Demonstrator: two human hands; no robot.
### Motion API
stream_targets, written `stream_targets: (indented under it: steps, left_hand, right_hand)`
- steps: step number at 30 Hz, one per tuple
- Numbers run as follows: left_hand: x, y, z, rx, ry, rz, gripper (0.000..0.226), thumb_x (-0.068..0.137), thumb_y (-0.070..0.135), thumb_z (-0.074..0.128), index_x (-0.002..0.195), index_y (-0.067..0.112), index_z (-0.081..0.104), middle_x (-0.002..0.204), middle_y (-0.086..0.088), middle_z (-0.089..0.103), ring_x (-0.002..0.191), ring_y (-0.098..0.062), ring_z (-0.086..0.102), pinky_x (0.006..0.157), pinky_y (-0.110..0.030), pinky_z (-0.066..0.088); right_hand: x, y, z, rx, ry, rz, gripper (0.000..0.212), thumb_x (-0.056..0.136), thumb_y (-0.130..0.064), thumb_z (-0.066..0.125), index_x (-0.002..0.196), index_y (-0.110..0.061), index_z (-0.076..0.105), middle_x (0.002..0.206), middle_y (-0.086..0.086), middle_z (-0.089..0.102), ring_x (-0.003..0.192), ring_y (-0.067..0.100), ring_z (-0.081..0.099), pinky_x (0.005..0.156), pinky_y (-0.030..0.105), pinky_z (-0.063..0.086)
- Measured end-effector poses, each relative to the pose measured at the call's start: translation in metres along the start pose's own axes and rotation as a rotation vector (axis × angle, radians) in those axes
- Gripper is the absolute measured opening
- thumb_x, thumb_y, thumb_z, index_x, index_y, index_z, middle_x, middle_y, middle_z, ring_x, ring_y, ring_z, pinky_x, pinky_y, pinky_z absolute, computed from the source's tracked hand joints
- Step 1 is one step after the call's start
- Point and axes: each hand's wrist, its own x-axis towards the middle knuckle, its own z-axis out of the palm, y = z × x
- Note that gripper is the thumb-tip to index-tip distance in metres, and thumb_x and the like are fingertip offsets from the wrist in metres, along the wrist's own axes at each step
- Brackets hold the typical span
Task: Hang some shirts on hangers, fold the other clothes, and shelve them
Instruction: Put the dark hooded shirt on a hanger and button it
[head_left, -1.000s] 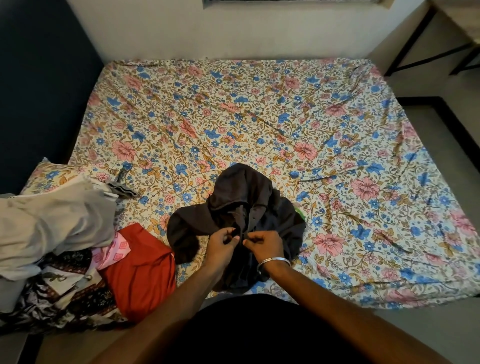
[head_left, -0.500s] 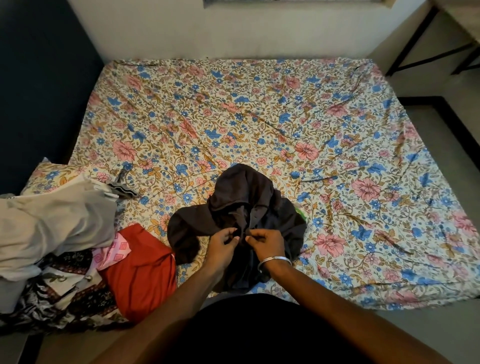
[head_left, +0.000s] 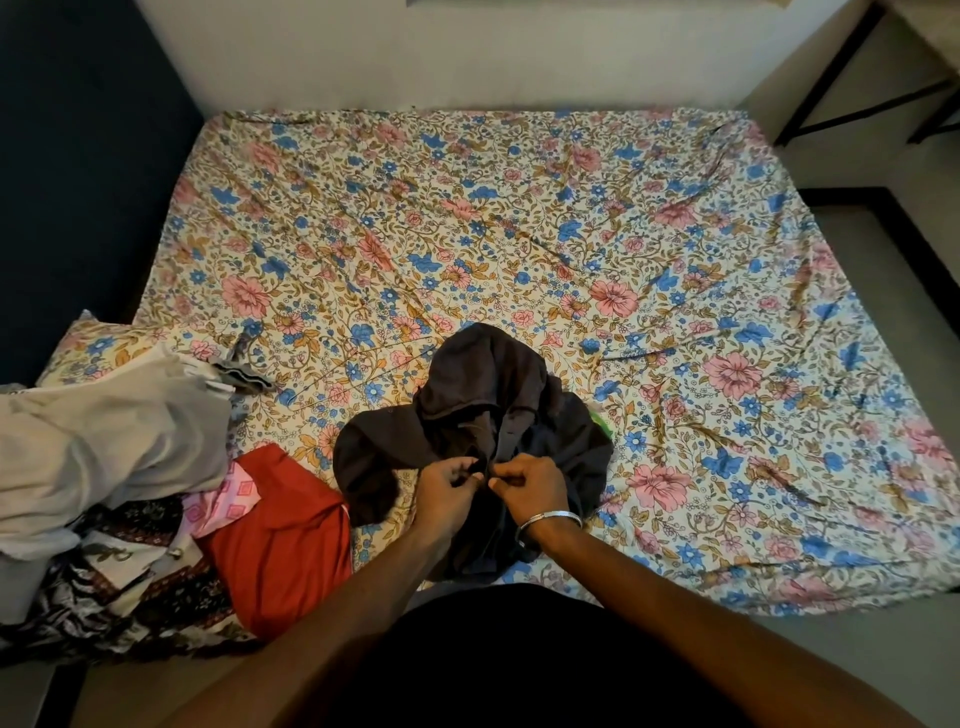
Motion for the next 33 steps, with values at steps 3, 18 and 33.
stream_targets:
  steps: [3,18,33]
  left_hand:
    - [0.001,-0.005,-0.004,-0.057,-0.049,-0.042,0.023,0.094,0.002,0.067,0.090,0.023,0.073,0.090,0.000,0.076,0.091,-0.016,0.071,0.087,-0.034,0.057]
    - [-0.024,-0.044,-0.035,0.379,-0.607,0.220,0.018,0.087,0.011,0.077,0.101,0.023,0.076,0.101,0.015,0.070,0.103,-0.004,0.067,0.095,-0.023,0.052]
    - [-0.010,-0.028,0.012,-0.643,-0.204,-0.723,0.021,0.105,0.018,0.051,0.094,0.008,0.067,0.073,-0.010,0.068,0.070,-0.023,0.061,0.066,-0.031,0.050]
  right_hand:
    - [0.002,-0.002,-0.007,-0.114,-0.095,-0.074,0.021,0.083,-0.017,0.079,0.104,-0.014,0.080,0.095,0.002,0.074,0.087,0.019,0.068,0.087,0.028,0.054]
    - [0.029,0.020,0.020,0.179,-0.196,0.459,0.051,0.077,-0.005,0.083,0.126,-0.003,0.066,0.127,0.014,0.066,0.117,0.031,0.061,0.099,0.031,0.049]
    - [0.009,0.034,0.013,0.617,-0.039,0.711,0.015,0.070,-0.001,0.081,0.064,-0.012,0.074,0.064,0.004,0.070,0.072,0.026,0.067,0.071,0.034,0.056]
